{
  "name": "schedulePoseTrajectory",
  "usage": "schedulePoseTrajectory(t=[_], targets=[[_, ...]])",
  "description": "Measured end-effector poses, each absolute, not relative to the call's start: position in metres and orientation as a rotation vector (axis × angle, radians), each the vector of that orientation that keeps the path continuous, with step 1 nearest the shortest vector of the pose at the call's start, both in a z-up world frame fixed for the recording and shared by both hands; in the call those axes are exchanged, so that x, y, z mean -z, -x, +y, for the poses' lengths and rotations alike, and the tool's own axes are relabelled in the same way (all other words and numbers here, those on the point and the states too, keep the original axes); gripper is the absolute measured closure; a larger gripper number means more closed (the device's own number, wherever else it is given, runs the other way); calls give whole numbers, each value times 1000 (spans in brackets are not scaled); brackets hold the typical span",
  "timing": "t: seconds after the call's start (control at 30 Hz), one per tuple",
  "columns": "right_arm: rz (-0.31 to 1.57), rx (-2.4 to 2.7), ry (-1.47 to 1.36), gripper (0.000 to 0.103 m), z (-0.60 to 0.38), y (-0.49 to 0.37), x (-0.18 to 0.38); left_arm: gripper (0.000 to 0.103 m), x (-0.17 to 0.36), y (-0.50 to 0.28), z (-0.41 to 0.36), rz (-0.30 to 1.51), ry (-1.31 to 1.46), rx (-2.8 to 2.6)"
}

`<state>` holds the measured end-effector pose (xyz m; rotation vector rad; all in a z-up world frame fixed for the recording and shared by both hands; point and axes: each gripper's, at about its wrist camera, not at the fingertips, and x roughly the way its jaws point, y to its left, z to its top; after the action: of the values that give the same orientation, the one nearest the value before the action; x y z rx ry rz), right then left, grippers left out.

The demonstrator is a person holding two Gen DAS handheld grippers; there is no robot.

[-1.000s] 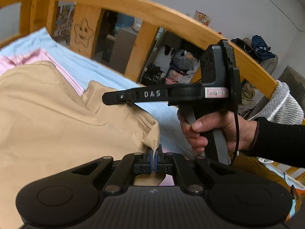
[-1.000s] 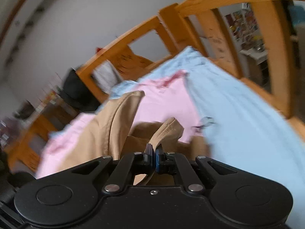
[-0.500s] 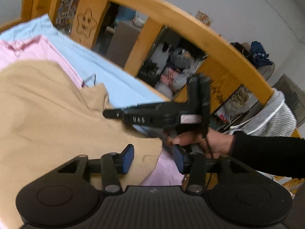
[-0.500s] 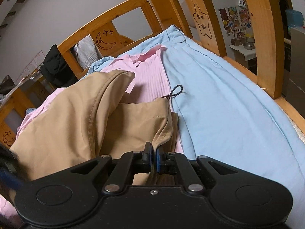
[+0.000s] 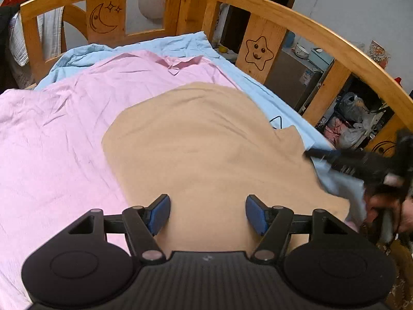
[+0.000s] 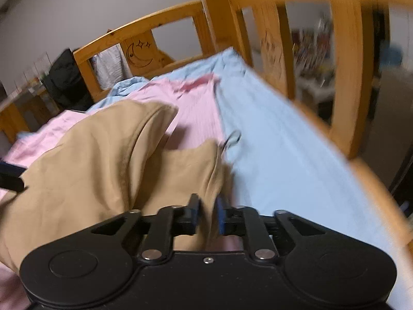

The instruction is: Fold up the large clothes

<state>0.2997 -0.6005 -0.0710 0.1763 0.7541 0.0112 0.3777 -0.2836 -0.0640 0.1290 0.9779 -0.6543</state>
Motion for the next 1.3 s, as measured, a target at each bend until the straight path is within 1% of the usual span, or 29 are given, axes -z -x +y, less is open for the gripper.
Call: schedulePoseTrajectory(t=[0.07,0.1,0.17,0.27,0.37,0.53,0.67,0.77,0.9,1.0,1.1,1.13,1.17,1.23,1.3], targets=[[689,18,-53,77,-590,-302,51,26,67,-374,-289,965,-168,667],[652,4,-8,77,-584,-308,40,25,68,-371,-293,952,-193,676],[605,-48,46,76,-569,-327,26,24,72,-366,-299,934,-227,683],[581,-199,42,77,-543,-366,20,24,72,-361,-295,929,-242,691],[610,-336,31,78,-517,-405,32,23,78,-357,-296,922,-263,701],[743,-418,128,79,-495,-440,80,23,89,-359,-301,899,-274,698],[802,-358,86,79,-507,-439,114,23,98,-352,-310,843,-326,710],[808,-352,72,79,-509,-440,115,23,94,-354,-308,845,-322,725],[757,-333,85,79,-508,-426,87,26,76,-362,-273,903,-152,735],[676,-334,74,78,-507,-408,56,21,65,-361,-241,931,-88,701],[624,-371,77,78,-499,-386,28,20,64,-360,-222,1001,-81,648],[624,-397,72,76,-495,-380,23,20,67,-359,-217,1024,-62,645],[633,-422,71,74,-490,-374,20,20,70,-359,-212,1033,-37,639],[664,-469,90,73,-478,-367,23,20,78,-361,-208,1055,20,625],[701,-506,148,73,-464,-358,34,17,84,-365,-208,1076,45,629]])
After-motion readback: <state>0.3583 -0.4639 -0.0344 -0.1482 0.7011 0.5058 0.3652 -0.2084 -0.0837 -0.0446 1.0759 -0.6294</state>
